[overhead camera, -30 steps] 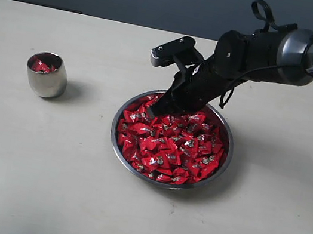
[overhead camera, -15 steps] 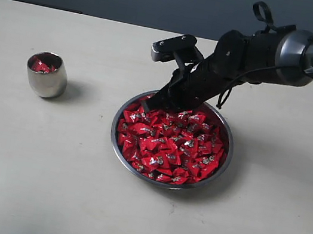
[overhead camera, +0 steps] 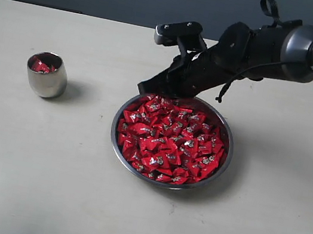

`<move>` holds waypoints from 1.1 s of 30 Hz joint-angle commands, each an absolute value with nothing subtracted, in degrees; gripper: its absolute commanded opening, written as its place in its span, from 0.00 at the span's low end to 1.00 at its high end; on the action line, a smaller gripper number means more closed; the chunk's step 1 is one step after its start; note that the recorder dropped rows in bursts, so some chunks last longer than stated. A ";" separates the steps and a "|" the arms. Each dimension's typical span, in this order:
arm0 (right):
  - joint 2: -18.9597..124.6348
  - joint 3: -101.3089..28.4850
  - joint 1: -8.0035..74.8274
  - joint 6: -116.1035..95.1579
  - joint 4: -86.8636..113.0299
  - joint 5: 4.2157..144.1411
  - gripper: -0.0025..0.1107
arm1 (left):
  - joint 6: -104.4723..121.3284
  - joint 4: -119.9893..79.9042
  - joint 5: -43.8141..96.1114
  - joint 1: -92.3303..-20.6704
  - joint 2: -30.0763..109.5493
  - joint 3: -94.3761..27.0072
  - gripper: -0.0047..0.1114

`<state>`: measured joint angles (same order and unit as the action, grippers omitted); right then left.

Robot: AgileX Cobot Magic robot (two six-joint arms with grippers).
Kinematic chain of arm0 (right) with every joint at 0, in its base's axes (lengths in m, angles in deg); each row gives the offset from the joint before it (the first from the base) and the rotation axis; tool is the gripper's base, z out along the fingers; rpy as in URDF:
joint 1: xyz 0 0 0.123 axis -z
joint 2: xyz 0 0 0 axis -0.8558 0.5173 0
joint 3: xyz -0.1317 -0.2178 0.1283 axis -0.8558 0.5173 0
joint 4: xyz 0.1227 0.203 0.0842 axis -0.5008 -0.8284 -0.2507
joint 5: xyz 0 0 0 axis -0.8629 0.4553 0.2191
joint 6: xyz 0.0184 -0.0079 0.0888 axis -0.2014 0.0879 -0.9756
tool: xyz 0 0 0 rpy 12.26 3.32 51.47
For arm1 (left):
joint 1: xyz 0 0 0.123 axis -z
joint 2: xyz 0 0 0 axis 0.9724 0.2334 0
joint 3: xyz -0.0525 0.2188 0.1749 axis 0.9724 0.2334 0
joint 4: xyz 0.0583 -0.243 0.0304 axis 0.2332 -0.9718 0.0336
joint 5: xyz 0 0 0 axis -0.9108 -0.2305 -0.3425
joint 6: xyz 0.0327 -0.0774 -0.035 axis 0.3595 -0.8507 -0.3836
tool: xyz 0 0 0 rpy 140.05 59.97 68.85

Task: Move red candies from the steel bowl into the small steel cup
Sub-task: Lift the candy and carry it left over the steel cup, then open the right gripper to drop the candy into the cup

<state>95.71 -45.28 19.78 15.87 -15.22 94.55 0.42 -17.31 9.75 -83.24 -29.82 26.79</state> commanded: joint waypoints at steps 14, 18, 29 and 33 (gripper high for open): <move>97.75 -59.85 19.13 22.73 -27.32 100.99 0.01 | 0.29 -17.44 9.84 -83.27 -30.08 27.01 0.04; 101.56 -64.92 17.69 22.73 -28.98 102.45 0.01 | 0.29 -17.44 9.84 -83.27 -30.08 27.01 0.04; 114.24 -85.44 12.04 19.67 -29.93 108.80 0.01 | 0.29 -17.44 9.84 -83.27 -30.08 27.01 0.04; 118.58 -92.87 11.18 17.37 -30.07 110.90 0.01 | 0.29 -17.44 9.84 -83.27 -30.08 27.01 0.04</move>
